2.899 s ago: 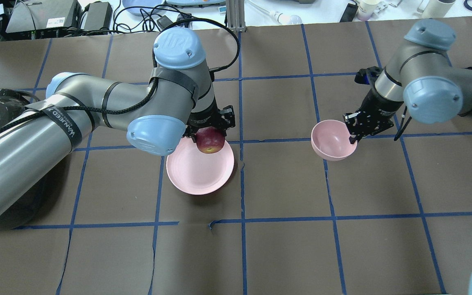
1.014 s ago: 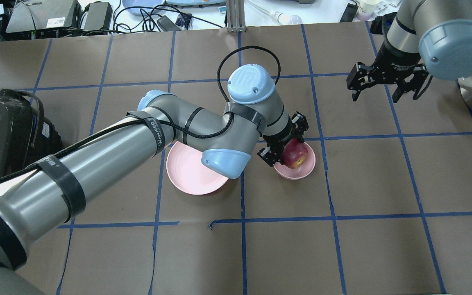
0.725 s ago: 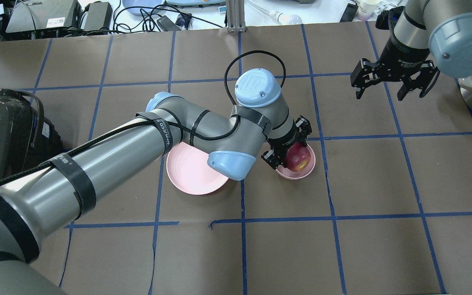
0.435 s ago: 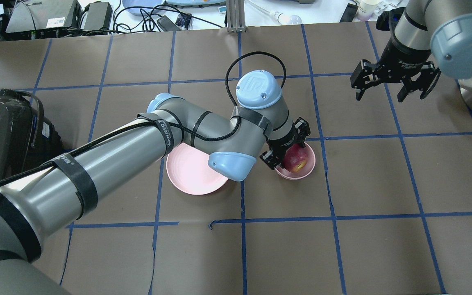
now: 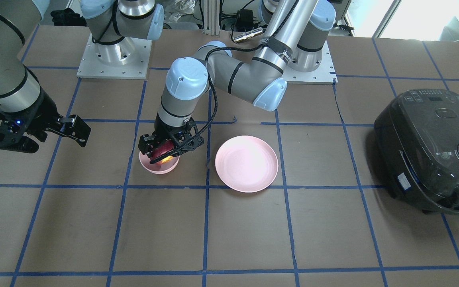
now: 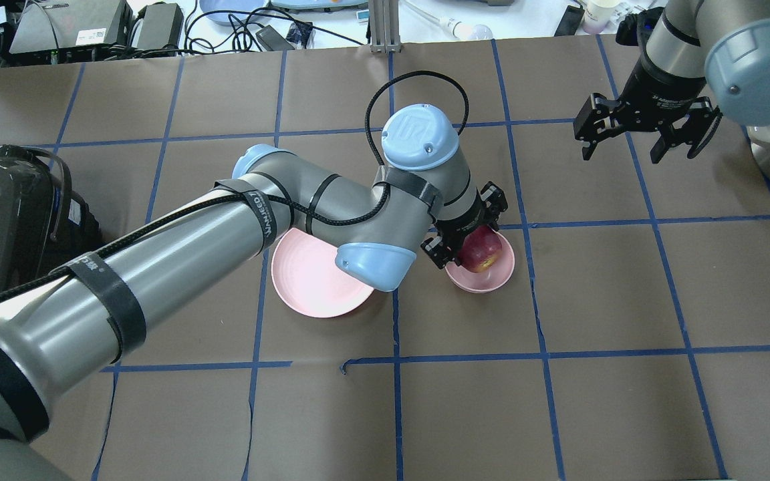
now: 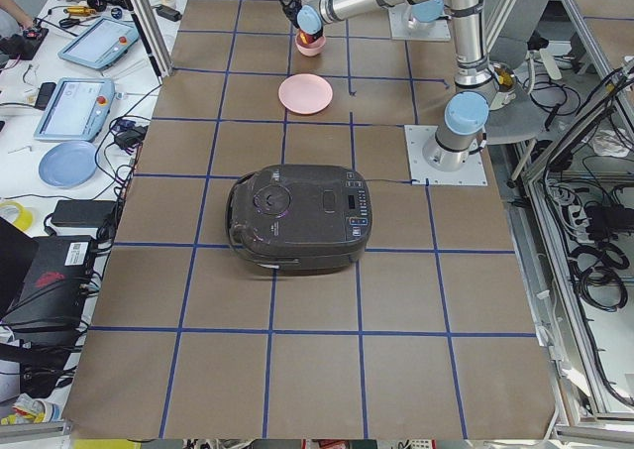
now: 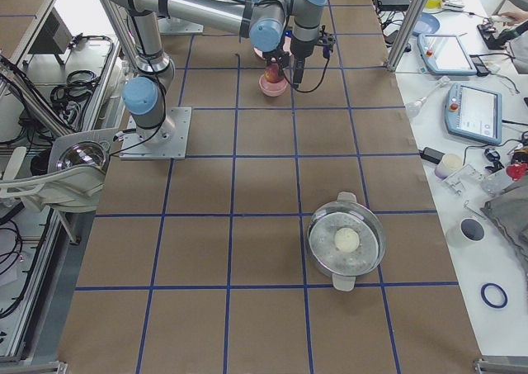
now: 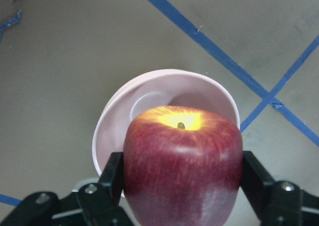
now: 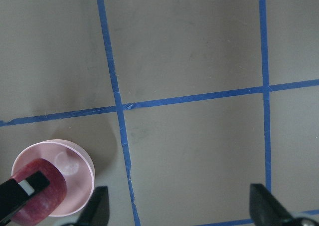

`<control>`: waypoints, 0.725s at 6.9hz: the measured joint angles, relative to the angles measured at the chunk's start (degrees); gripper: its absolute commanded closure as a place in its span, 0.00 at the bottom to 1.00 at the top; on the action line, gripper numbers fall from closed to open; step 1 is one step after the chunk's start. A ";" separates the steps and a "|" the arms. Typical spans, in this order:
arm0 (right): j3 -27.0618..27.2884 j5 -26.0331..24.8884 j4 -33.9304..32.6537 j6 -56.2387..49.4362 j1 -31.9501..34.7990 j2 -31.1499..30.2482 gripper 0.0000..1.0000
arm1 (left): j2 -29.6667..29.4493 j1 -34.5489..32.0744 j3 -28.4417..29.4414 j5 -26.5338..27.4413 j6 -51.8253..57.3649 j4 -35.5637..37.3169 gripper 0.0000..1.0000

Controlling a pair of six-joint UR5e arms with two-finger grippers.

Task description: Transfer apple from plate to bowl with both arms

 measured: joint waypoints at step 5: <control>0.06 -0.43 0.29 0.41 0.09 -0.09 0.00 | 4.32 3.32 1.47 0.05 9.95 -4.46 0.05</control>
